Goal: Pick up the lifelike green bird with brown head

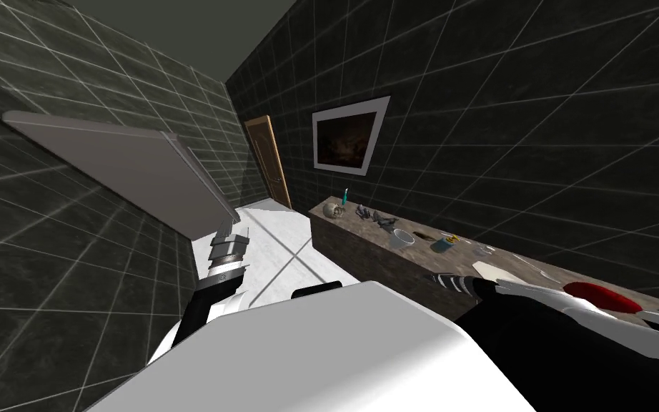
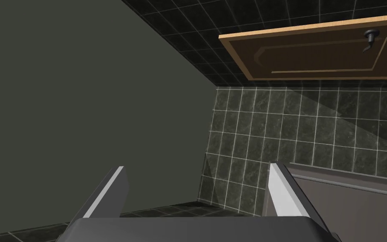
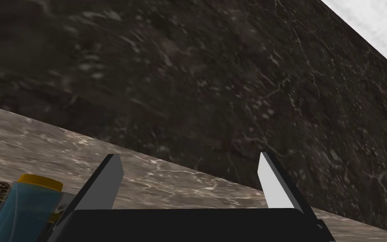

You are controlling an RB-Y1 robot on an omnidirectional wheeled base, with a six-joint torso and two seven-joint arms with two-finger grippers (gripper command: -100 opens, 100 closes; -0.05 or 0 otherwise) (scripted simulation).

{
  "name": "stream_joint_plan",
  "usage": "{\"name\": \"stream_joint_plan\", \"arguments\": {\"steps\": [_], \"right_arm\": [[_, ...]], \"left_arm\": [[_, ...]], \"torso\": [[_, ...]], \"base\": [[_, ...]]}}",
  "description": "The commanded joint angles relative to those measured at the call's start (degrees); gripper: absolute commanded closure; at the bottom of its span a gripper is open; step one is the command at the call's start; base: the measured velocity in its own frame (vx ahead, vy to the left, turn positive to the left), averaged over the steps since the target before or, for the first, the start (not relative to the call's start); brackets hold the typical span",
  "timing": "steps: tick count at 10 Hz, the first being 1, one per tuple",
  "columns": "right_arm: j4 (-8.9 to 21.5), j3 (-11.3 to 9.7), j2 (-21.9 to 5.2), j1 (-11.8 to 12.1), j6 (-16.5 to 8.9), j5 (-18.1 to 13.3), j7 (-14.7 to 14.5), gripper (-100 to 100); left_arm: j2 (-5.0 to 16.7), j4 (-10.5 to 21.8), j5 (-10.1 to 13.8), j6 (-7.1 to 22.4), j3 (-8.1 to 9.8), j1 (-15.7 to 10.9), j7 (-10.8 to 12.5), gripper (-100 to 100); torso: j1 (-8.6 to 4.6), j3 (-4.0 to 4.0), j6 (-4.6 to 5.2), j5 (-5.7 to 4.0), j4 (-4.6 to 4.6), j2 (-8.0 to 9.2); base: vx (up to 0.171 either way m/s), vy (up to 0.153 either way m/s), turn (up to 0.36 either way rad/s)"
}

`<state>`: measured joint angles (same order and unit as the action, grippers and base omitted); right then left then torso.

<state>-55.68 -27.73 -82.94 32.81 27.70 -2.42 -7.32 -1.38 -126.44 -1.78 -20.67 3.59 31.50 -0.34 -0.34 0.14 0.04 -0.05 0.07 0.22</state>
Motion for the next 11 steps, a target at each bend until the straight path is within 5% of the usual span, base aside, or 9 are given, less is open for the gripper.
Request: {"name": "stream_joint_plan", "arguments": {"steps": [1, 11], "right_arm": [[0.1, -0.5, -2.7, 1.5, -0.5, 0.2, 0.8, -100], [1.5, -6.3, -11.9, 7.5, -0.4, -2.5, 2.9, -100]], "left_arm": [[0.0, 0.0, 0.0, 0.0, 0.00, 0.0, 0.0, 0], [0.0, 0.0, 0.0, 0.0, 0.01, 0.0, 0.0, 0]], "torso": [[0.00, 0.00, 0.00, 0.00, 0.00, 0.00], [-0.38, 0.02, 0.02, -0.10, 0.01, 0.03]], "base": [[0.001, -0.069, 0.245], [-0.025, -0.108, 0.282]]}}
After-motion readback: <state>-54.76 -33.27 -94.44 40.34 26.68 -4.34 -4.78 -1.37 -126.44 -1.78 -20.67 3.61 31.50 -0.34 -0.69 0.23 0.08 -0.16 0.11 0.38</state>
